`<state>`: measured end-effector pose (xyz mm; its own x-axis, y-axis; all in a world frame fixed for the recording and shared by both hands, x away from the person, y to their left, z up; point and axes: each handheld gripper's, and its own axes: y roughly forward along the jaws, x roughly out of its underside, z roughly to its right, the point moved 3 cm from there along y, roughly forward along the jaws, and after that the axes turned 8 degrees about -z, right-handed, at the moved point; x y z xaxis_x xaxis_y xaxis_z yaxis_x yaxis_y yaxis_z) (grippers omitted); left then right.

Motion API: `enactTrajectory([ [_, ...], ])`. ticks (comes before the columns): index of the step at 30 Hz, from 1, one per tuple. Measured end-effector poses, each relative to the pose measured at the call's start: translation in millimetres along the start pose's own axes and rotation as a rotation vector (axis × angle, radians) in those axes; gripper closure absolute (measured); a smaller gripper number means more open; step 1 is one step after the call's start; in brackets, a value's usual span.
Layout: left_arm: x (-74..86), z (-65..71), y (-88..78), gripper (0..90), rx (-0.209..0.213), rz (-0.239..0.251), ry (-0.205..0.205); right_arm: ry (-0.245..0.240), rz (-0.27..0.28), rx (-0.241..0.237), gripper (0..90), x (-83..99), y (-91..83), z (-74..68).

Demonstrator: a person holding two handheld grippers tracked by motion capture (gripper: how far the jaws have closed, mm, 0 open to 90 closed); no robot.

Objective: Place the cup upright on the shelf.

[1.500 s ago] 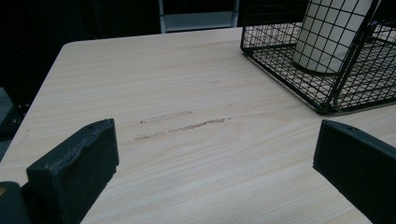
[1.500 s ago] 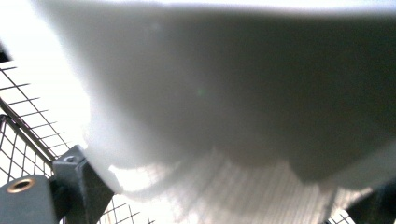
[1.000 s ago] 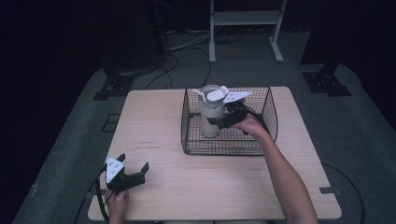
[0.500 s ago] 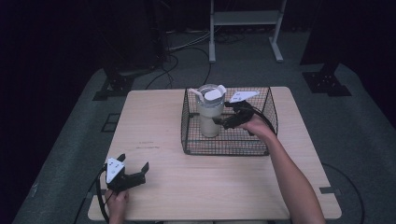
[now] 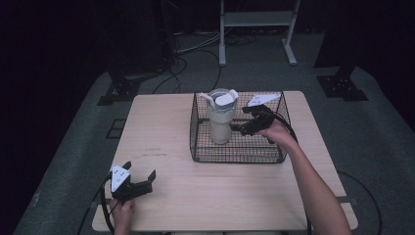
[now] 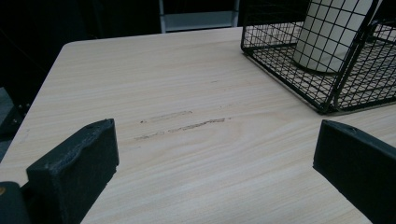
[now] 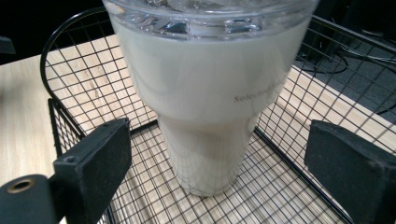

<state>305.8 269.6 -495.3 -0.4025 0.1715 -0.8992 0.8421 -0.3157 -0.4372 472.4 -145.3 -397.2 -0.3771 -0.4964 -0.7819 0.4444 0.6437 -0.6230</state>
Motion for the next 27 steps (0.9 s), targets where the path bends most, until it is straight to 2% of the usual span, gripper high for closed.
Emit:
enactTrajectory([
  [8,0.0,0.1,0.3,0.0,-0.002,-0.004,-0.001,0.009,0.002,0.007,7.0,0.5,-14.8,-0.3],
  [12,0.0,0.3,0.4,0.0,-0.002,-0.007,0.003,-0.002,0.001,0.016,7.0,0.4,-22.5,-3.0],
  [15,-0.1,0.2,0.5,0.0,-0.003,-0.009,0.003,-0.026,-0.003,0.041,7.0,0.8,-27.6,-5.2],
  [19,-0.1,0.7,0.7,0.0,-0.003,-0.01,0.006,-0.034,-0.002,0.039,7.0,2.4,-33.6,-8.2],
  [27,-0.1,0.9,0.9,0.0,-0.004,-0.011,0.005,-0.029,-0.005,0.044,7.0,12.2,-44.1,-11.3],
])
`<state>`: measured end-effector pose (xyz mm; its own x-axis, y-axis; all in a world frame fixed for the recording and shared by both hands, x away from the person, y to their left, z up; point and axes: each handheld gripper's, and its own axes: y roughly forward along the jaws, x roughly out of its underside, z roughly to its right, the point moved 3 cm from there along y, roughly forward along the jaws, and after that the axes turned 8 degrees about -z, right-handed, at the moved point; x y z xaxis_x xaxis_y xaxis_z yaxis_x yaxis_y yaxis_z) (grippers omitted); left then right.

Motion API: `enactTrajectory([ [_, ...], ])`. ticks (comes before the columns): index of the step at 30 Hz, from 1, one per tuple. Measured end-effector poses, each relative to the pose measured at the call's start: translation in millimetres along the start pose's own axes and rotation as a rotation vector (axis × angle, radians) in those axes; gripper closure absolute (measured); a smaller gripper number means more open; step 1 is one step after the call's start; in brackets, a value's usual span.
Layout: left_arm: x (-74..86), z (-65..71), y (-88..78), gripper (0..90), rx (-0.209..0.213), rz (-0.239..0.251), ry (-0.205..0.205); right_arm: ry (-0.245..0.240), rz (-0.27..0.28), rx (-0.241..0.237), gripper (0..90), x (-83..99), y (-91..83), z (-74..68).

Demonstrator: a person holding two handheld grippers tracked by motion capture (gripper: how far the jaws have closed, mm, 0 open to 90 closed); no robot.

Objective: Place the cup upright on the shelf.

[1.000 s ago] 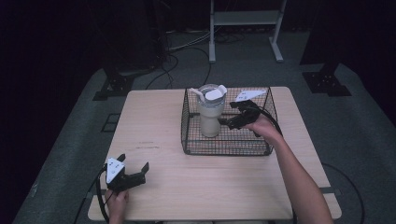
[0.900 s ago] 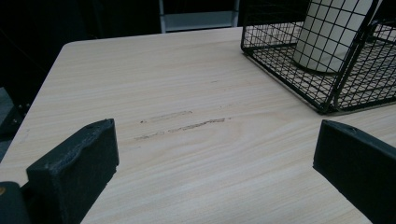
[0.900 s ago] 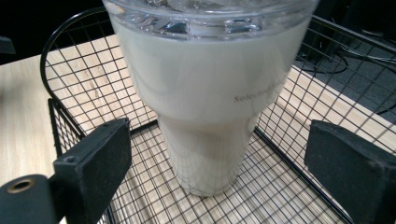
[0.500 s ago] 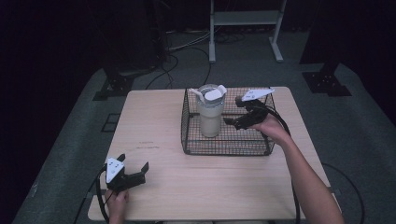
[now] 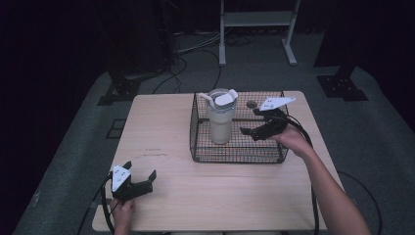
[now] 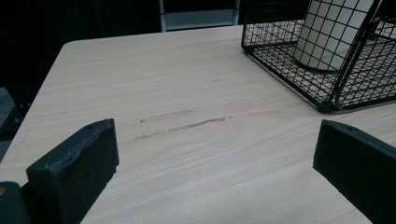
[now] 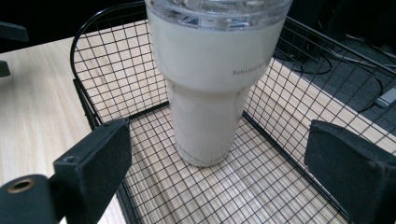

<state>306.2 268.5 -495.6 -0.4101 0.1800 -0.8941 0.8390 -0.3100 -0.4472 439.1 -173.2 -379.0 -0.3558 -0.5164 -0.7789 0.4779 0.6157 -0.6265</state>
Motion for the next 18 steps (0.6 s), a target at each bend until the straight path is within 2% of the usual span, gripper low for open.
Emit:
enactTrajectory([
  [4,0.0,0.0,0.1,0.0,-0.001,-0.001,0.0,0.006,-0.008,0.002,7.0,3.2,-6.0,-1.5],
  [18,0.0,0.9,0.6,0.0,-0.004,-0.002,0.007,-0.018,-0.007,0.002,7.1,18.0,-25.0,-10.9],
])
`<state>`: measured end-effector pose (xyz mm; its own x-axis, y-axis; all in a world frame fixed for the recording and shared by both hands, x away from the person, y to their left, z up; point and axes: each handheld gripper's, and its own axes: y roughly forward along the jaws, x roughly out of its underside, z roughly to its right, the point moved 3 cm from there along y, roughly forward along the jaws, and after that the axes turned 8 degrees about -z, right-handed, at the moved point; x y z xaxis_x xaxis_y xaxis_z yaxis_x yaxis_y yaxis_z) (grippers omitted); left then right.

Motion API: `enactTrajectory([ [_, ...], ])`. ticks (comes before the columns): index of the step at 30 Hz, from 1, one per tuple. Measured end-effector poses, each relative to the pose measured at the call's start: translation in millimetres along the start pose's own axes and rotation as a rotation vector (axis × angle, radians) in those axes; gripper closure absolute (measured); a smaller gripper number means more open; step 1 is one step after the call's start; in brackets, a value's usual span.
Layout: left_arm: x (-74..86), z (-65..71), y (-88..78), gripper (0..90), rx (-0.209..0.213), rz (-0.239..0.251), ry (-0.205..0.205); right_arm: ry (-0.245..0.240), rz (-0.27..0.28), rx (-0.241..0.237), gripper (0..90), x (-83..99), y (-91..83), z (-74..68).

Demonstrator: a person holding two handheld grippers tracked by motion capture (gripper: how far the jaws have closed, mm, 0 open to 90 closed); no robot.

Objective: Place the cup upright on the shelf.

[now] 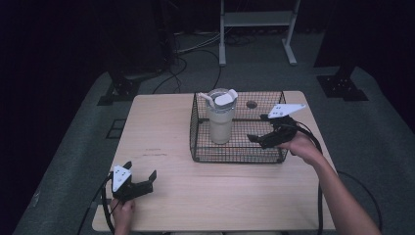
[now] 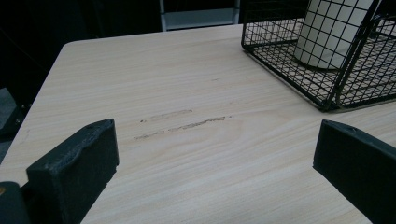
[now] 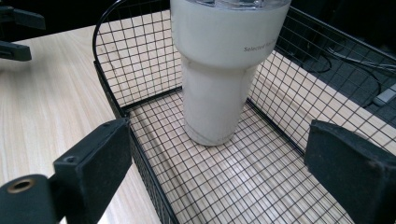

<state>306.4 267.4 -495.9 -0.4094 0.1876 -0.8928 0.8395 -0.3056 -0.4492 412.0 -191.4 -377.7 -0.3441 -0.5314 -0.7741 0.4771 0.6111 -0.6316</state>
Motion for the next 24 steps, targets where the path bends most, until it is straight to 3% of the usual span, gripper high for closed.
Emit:
enactTrajectory([
  [24,0.1,0.5,-0.1,0.0,-0.005,-0.003,0.006,0.002,0.035,-0.022,7.2,32.6,-26.8,-18.6],
])
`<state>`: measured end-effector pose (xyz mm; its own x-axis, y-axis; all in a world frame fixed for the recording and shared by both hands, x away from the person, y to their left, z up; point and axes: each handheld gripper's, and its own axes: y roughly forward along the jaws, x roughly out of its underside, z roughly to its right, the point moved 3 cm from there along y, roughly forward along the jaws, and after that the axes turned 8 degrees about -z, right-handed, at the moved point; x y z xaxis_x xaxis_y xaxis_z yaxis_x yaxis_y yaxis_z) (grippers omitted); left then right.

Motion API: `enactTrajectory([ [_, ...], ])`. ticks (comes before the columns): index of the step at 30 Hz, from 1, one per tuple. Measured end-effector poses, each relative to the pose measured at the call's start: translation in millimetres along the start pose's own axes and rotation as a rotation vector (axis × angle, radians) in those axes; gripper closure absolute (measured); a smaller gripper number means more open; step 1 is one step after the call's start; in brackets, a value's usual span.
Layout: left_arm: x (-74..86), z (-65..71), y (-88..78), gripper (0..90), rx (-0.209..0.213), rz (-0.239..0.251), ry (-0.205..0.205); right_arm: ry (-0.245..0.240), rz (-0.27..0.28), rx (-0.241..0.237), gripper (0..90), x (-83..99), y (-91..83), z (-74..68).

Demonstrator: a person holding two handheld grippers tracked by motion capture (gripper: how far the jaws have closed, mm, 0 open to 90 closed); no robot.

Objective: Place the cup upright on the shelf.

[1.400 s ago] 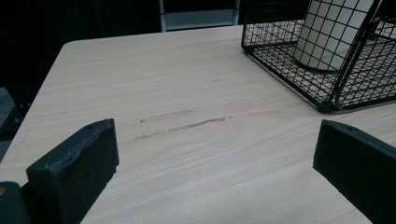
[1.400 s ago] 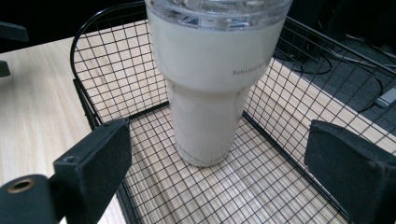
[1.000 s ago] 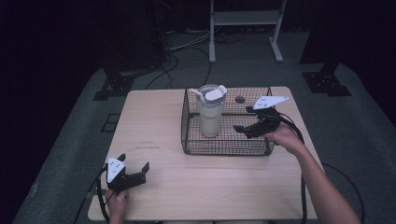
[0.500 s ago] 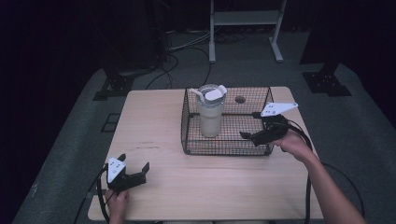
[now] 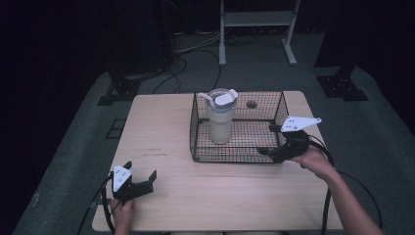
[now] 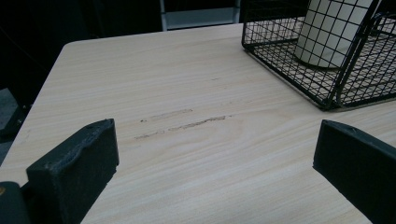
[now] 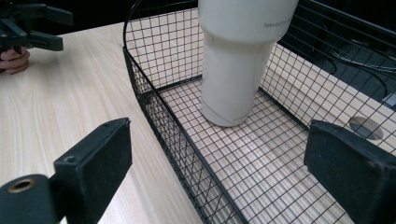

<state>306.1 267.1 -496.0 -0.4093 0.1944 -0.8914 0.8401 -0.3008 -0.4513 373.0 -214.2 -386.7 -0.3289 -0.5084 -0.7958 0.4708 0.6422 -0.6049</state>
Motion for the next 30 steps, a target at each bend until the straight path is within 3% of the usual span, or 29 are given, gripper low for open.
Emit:
enactTrajectory([
  [30,-0.1,0.5,0.1,0.0,-0.002,-0.001,-0.001,0.019,0.002,-0.031,7.2,50.4,-11.4,-25.8],
])
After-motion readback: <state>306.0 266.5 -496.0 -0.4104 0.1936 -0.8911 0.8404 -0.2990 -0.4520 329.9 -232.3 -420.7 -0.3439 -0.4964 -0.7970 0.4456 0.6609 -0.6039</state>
